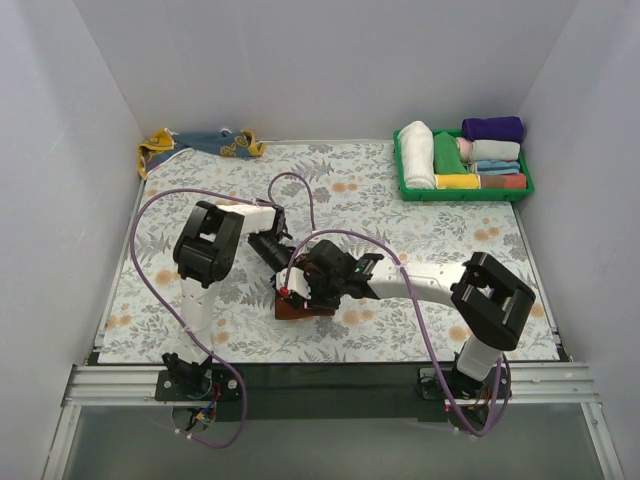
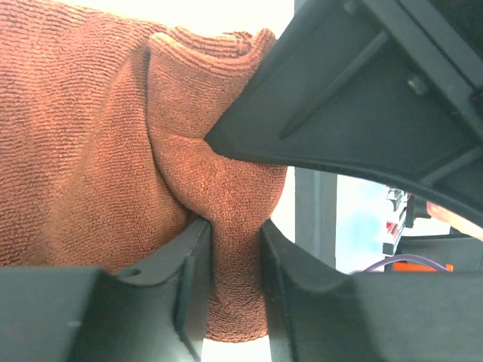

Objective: Roll the towels
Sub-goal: Roll the towel

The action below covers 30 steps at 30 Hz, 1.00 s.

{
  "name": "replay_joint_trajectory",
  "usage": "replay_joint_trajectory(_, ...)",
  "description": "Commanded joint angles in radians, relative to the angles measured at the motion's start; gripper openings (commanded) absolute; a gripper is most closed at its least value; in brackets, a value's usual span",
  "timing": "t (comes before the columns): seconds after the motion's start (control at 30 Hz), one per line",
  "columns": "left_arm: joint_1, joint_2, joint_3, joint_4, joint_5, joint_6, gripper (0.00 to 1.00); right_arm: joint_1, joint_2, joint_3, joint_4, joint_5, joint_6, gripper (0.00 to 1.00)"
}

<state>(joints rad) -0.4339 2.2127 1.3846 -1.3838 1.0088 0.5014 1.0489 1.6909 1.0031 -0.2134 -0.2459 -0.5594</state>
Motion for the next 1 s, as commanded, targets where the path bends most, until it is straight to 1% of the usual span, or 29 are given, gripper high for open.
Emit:
replay_joint_trajectory(0.0, 0.014, 0.001, 0.004, 0.164, -0.118, 0.048, 0.27, 0.01, 0.073, -0.035, -0.041, -0.05, -0.01, 0.01)
replay_joint_trajectory(0.07, 0.033, -0.033, 0.033, 0.167, -0.095, 0.029, 0.29, 0.01, 0.095, -0.029, -0.092, -0.076, -0.013, 0.01)
replay_joint_trajectory(0.1, 0.044, -0.045, 0.04, 0.17, -0.088, 0.02, 0.32, 0.008, 0.101, -0.021, -0.109, -0.105, -0.01, 0.01)
replay_joint_trajectory(0.2, 0.087, -0.1, 0.076, 0.178, -0.09, -0.001, 0.36, -0.003, 0.127, -0.001, -0.173, -0.188, 0.016, 0.01)
replay_joint_trajectory(0.4, 0.21, -0.18, 0.134, 0.152, -0.118, -0.011, 0.4, -0.075, 0.174, 0.049, -0.273, -0.377, 0.073, 0.01)
replay_joint_trajectory(0.43, 0.246, -0.2, 0.13, 0.158, -0.115, -0.018, 0.4, -0.096, 0.196, 0.067, -0.294, -0.395, 0.085, 0.01)
replay_joint_trajectory(0.57, 0.331, -0.257, 0.074, 0.175, -0.081, -0.04, 0.4, -0.159, 0.254, 0.12, -0.342, -0.557, 0.107, 0.01)
replay_joint_trajectory(0.67, 0.379, -0.376, -0.022, 0.267, -0.072, -0.092, 0.41, -0.194, 0.309, 0.167, -0.386, -0.63, 0.107, 0.01)
replay_joint_trajectory(0.7, 0.379, -0.472, -0.089, 0.338, -0.088, -0.11, 0.43, -0.204, 0.323, 0.181, -0.392, -0.65, 0.107, 0.01)
replay_joint_trajectory(0.73, 0.371, -0.528, -0.135, 0.377, -0.096, -0.118, 0.52, -0.219, 0.351, 0.192, -0.412, -0.667, 0.11, 0.01)
replay_joint_trajectory(0.77, 0.362, -0.586, -0.175, 0.42, -0.113, -0.127, 0.54, -0.224, 0.366, 0.203, -0.422, -0.69, 0.115, 0.01)
replay_joint_trajectory(0.8, 0.345, -0.699, -0.214, 0.49, -0.155, -0.129, 0.59, -0.228, 0.383, 0.233, -0.434, -0.697, 0.115, 0.01)
replay_joint_trajectory(0.83, 0.299, -0.752, -0.295, 0.526, -0.197, -0.132, 0.6, -0.236, 0.419, 0.25, -0.472, -0.705, 0.112, 0.01)
replay_joint_trajectory(0.87, 0.266, -0.803, -0.33, 0.555, -0.228, -0.124, 0.61, -0.24, 0.44, 0.268, -0.49, -0.725, 0.112, 0.01)
replay_joint_trajectory(0.9, 0.235, -0.897, -0.372, 0.604, -0.258, -0.115, 0.62, -0.243, 0.458, 0.299, -0.504, -0.734, 0.112, 0.01)
replay_joint_trajectory(0.93, 0.149, -0.941, -0.447, 0.627, -0.339, -0.104, 0.64, -0.253, 0.495, 0.314, -0.535, -0.742, 0.108, 0.01)
replay_joint_trajectory(0.97, 0.103, -0.984, -0.49, 0.653, -0.372, -0.103, 0.64, -0.256, 0.512, 0.328, -0.55, -0.759, 0.105, 0.01)
